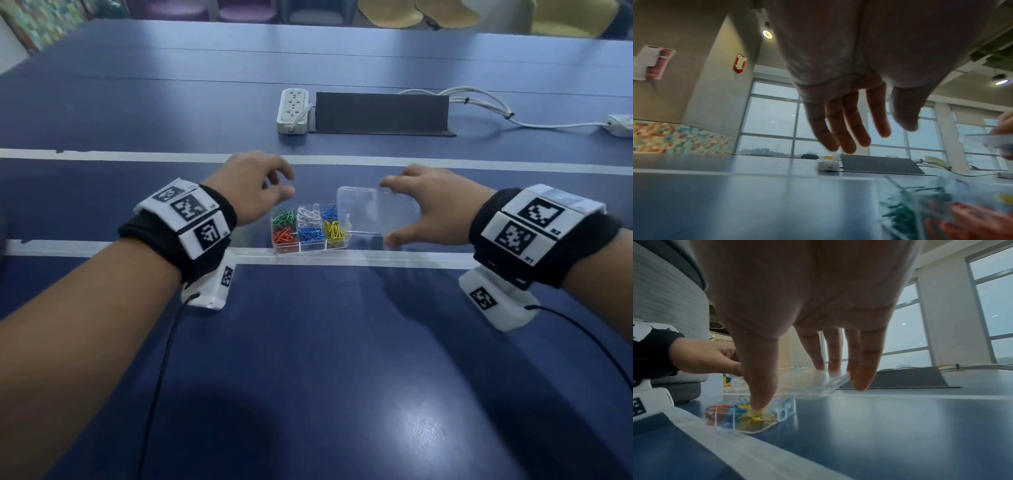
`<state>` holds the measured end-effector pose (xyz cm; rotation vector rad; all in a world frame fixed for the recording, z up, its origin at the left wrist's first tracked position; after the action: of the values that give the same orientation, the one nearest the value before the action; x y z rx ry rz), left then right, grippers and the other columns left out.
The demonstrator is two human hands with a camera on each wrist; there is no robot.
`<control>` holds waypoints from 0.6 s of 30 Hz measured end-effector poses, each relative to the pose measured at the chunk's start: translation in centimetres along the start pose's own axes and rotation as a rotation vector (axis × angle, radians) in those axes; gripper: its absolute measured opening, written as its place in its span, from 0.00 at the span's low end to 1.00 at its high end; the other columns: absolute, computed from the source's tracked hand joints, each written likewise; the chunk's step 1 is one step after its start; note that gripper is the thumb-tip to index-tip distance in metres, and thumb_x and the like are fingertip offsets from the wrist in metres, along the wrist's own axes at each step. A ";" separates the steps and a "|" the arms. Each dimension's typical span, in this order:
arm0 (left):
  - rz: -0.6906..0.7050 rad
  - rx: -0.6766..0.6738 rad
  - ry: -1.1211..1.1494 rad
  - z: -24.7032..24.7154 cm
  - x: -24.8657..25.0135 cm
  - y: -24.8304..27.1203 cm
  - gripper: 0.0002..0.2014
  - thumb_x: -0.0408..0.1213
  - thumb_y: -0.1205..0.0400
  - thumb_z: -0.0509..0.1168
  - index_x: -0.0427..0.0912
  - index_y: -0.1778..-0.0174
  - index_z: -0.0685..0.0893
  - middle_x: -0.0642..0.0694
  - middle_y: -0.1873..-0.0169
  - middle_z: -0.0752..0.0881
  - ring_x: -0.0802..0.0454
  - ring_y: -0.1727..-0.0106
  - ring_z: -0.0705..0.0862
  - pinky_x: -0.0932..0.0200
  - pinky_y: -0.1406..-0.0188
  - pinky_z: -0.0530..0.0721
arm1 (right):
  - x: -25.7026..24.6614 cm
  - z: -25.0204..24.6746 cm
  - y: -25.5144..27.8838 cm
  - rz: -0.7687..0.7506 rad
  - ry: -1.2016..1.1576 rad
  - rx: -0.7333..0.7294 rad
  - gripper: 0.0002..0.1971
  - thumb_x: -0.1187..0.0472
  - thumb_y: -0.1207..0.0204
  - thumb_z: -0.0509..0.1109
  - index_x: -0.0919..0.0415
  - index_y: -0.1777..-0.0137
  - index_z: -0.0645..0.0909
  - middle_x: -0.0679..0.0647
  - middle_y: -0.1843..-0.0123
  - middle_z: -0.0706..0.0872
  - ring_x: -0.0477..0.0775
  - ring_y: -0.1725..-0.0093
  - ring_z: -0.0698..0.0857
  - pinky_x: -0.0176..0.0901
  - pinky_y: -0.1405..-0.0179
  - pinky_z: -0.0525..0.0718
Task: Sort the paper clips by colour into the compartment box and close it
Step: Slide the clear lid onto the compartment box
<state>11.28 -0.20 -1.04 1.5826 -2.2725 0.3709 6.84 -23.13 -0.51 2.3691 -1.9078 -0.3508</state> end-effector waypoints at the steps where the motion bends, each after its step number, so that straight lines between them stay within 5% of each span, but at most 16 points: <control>1: -0.062 -0.068 -0.016 0.0 -1.1 0.4 0.24 0.50 0.25 0.69 0.48 0.33 0.77 0.44 0.43 0.82 0.50 0.47 0.81 0.56 0.46 0.77 | -0.7 -0.1 -0.5 -0.021 0.007 0.007 0.43 0.40 0.37 0.76 0.53 0.22 0.66 0.53 0.28 0.72 0.57 0.31 0.74 0.50 0.31 0.75; 4: -0.219 -0.278 -0.063 0.2 -3.5 1.9 0.47 0.57 0.37 0.77 0.52 0.23 0.64 0.45 0.30 0.76 0.46 0.34 0.79 0.50 0.33 0.76 | -3.1 -0.3 -2.1 -0.078 0.027 0.006 0.43 0.38 0.37 0.76 0.53 0.24 0.68 0.54 0.28 0.73 0.57 0.31 0.75 0.49 0.32 0.75; 6: -0.243 -0.318 -0.076 0.3 -4.2 2.3 0.53 0.56 0.41 0.79 0.53 0.22 0.60 0.46 0.30 0.77 0.46 0.31 0.78 0.50 0.31 0.75 | -4.6 -0.1 -3.0 -0.106 0.031 -0.003 0.42 0.38 0.38 0.76 0.52 0.24 0.69 0.54 0.29 0.73 0.57 0.32 0.75 0.49 0.33 0.75; 18: -0.193 -0.343 -0.221 1.3 -3.2 1.5 0.47 0.66 0.41 0.74 0.61 0.26 0.67 0.47 0.41 0.82 0.43 0.36 0.79 0.48 0.35 0.78 | -6.9 1.3 -5.4 -0.143 0.007 -0.090 0.40 0.41 0.40 0.78 0.52 0.27 0.73 0.54 0.32 0.75 0.57 0.33 0.76 0.49 0.33 0.76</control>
<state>10.75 2.47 -3.59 1.7035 -2.1620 -0.2432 10.29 -15.11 -2.02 2.4501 -1.6859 -0.4288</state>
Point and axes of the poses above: each hand's wrist, its own y-axis away from the middle knuckle, its own z-axis out of the palm, x = y × z, the point moved 3 cm from there along -y, towards the middle knuckle
